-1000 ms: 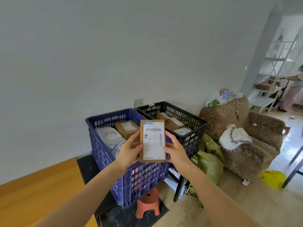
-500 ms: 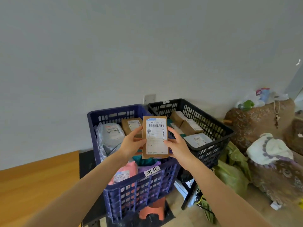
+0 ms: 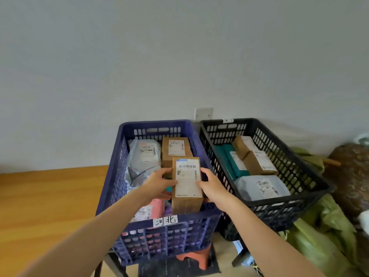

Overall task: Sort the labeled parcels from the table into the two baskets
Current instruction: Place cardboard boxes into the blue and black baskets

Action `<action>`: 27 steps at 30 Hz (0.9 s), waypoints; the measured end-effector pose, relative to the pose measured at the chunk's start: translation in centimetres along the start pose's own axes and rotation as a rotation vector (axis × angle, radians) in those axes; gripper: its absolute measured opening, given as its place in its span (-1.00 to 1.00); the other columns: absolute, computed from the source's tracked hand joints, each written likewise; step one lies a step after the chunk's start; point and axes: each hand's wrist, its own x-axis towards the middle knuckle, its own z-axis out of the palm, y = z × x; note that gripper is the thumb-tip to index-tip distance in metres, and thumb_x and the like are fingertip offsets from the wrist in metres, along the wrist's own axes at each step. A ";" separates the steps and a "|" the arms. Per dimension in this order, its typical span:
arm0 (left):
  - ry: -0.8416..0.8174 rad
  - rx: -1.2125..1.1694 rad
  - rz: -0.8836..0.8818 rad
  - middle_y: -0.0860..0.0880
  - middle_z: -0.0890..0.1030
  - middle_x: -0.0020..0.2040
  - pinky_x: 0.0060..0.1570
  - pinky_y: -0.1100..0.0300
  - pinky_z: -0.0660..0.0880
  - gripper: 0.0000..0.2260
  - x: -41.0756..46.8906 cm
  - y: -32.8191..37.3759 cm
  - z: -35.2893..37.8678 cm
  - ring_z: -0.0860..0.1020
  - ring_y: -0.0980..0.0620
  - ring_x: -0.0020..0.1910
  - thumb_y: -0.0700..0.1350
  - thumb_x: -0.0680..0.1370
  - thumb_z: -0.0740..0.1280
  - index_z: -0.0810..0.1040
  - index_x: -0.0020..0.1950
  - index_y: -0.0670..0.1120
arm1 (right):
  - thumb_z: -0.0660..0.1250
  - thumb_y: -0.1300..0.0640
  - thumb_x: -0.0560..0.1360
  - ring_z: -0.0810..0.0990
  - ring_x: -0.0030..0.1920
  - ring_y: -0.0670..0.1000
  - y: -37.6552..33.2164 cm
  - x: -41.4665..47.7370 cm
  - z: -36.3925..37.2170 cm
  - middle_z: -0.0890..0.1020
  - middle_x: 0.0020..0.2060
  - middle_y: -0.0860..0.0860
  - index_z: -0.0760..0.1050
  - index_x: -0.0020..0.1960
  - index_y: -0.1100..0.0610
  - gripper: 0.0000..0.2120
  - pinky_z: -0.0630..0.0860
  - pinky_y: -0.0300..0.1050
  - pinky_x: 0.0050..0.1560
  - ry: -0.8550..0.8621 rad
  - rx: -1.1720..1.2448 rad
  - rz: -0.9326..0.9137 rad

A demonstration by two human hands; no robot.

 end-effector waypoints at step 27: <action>-0.354 0.170 -0.208 -0.20 0.68 -0.08 -0.12 -0.02 0.64 -0.08 7.2 -5.9 1.8 0.69 -0.12 -0.16 -0.30 0.41 0.49 0.00 0.52 0.18 | 0.35 0.09 0.54 0.33 0.41 0.19 2.1 3.5 1.7 0.27 0.45 0.25 -0.24 0.50 0.41 -0.09 0.36 0.00 0.37 -0.336 -0.822 0.381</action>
